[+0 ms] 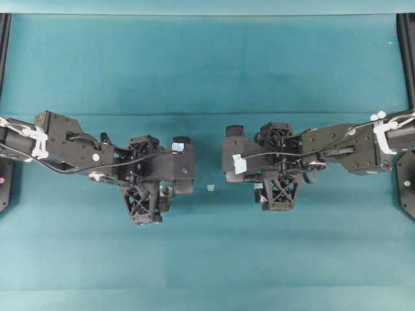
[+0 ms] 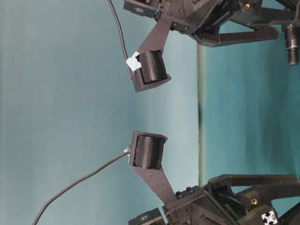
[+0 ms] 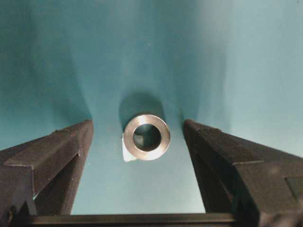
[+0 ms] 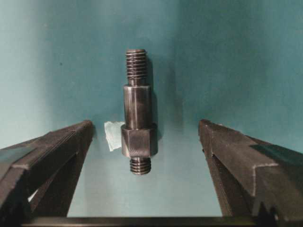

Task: Insert the washer onto the shaft with both hands.
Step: 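Lower left gripper over the washer and right gripper over the shaft, then close right gripper on the shaft's hex collar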

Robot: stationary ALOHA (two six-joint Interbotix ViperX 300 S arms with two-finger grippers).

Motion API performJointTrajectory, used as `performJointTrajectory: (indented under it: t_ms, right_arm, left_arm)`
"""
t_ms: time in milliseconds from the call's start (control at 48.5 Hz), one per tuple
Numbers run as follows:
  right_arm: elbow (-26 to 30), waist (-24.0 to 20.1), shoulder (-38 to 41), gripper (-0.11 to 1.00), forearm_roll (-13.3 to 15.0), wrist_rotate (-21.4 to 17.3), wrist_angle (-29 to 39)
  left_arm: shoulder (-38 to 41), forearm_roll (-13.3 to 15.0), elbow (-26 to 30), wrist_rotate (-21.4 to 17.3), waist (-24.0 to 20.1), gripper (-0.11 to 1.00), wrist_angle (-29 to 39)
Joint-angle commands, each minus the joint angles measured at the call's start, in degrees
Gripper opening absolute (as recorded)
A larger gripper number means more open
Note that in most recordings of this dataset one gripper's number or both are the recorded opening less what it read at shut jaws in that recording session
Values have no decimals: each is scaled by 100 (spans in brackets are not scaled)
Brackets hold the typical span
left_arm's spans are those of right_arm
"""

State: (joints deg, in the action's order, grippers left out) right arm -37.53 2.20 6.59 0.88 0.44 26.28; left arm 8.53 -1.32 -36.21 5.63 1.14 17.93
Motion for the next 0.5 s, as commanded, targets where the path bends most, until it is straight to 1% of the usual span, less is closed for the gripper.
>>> performJointTrajectory:
  t_ms: [0, 248, 475]
  right_arm:
    - [26, 0, -35, 93, 9, 62, -53]
    - [9, 18, -35, 93, 9, 62, -97]
    - [-132, 26, -53, 93, 9, 105, -53]
  left_arm:
    - [-9, -18, 9, 18, 35, 85, -18]
    - [-18, -18, -44, 44, 79, 85, -18]
    - [-18, 0, -26, 44, 79, 84, -18]
